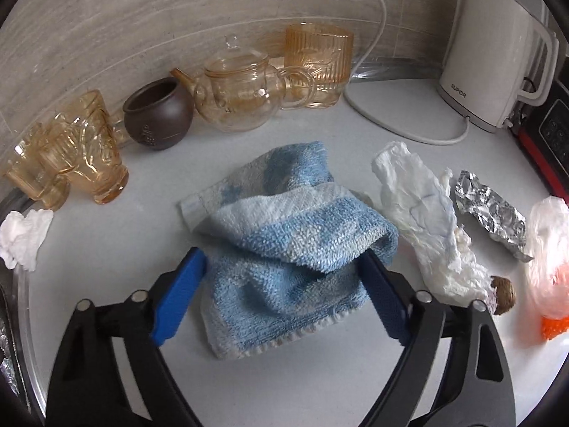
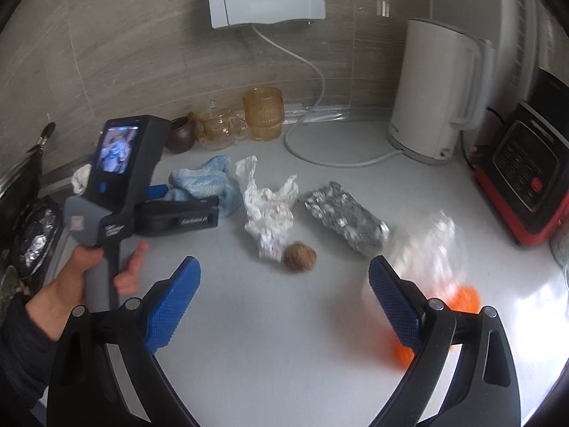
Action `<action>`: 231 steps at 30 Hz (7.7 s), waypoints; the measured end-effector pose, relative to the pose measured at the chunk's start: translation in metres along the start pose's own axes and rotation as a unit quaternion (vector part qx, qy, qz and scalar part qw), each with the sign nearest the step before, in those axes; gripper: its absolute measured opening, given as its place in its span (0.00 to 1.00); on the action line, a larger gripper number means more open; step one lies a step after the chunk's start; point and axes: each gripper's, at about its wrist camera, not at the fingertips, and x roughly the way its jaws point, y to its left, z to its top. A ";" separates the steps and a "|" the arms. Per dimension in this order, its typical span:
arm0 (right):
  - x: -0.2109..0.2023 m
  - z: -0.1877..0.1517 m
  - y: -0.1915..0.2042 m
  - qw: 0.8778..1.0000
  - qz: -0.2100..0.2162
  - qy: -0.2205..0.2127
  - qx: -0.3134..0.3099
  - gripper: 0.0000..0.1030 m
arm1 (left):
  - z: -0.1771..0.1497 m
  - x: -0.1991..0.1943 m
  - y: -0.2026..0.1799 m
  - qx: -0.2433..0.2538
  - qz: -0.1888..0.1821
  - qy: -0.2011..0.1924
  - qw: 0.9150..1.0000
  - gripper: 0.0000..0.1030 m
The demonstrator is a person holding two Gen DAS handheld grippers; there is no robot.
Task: Collect trash
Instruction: 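Grasp the blue towel with the left gripper while the right grasps the white plastic bag, then carry both items to the basket and release the plastic bag from the right gripper, then lower the blue towel into the green basket and open the left gripper, then move both grippers over the counter toward the brown nut and clear bag, then grasp the brown nut with the left gripper while the right grasps the clear plastic bag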
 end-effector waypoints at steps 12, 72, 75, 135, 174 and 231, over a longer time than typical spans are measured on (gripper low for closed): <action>0.098 0.038 0.018 0.999 0.015 0.036 -0.035 0.89 | -0.003 0.001 0.029 -0.018 -0.006 0.023 1.000 0.11; -0.209 -0.119 0.023 0.978 0.166 -0.011 -0.124 0.07 | -0.225 -0.335 -0.053 -0.107 0.021 -0.062 0.992 0.10; -0.209 -0.154 0.023 0.974 0.182 0.032 -0.134 0.07 | -0.226 -0.335 -0.051 -0.113 0.022 -0.061 0.991 0.10; -0.203 -0.223 -0.037 0.976 0.133 0.122 -0.124 0.82 | -0.355 -0.290 -0.143 0.005 -0.073 0.101 0.992 0.13; -0.199 -0.147 -0.060 0.993 0.090 0.034 -0.067 0.89 | -0.236 -0.283 -0.129 0.003 -0.046 0.017 0.999 0.87; 0.053 0.003 -0.141 0.985 0.063 0.102 0.120 0.15 | -0.022 -0.018 -0.132 0.071 -0.129 0.031 0.989 0.31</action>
